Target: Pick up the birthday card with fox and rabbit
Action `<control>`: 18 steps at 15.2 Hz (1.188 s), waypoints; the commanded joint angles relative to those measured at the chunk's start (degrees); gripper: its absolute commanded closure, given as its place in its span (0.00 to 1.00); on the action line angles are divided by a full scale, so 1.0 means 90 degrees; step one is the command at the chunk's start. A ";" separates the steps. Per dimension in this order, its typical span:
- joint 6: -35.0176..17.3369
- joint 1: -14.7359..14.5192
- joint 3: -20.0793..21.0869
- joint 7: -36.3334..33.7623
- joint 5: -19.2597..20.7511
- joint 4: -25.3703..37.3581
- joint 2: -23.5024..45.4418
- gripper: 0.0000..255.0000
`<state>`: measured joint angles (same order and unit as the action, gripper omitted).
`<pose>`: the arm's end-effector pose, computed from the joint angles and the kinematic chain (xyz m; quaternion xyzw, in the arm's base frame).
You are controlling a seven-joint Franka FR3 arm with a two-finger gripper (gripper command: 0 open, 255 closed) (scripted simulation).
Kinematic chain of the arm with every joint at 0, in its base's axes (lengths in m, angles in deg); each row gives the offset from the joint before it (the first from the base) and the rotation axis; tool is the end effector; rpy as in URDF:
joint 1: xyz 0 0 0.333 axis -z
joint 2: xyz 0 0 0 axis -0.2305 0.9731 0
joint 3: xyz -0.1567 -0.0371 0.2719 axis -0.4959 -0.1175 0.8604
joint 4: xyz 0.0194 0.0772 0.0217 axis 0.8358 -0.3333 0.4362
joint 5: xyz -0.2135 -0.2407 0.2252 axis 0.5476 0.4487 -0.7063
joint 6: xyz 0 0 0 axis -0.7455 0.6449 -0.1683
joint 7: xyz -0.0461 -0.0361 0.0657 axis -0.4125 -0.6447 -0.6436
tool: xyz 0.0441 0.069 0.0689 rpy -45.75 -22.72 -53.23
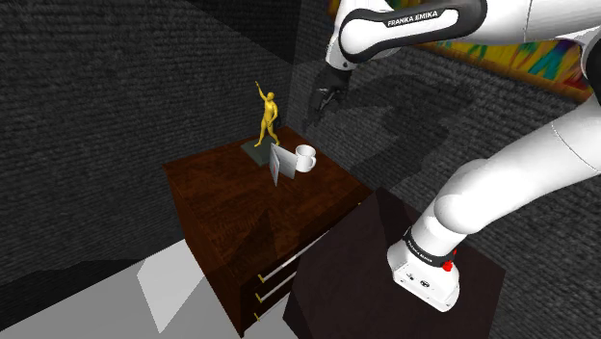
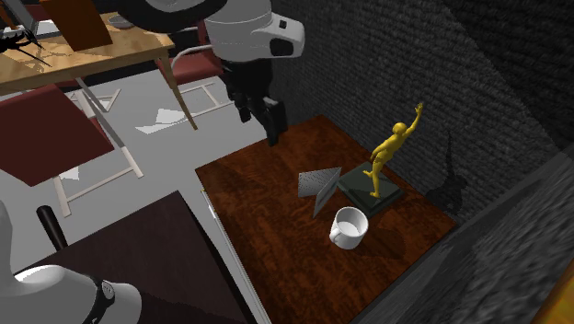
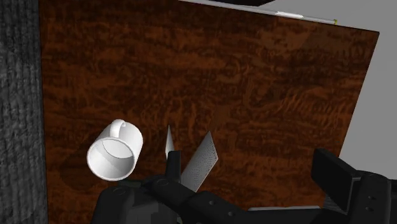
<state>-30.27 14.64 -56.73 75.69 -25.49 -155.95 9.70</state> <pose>0.4423 0.0085 0.4762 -0.9992 -0.0305 -0.0266 0.0022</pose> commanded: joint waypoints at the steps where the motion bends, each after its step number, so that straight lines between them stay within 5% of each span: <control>1: -0.0339 0.0022 -0.0009 -0.0010 0.0010 0.0063 0.0421 0.00; 18: -0.1962 0.0104 -0.0080 -0.0199 0.0099 0.2392 0.4615 0.00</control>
<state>-47.50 15.66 -57.43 74.14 -24.63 -136.25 48.82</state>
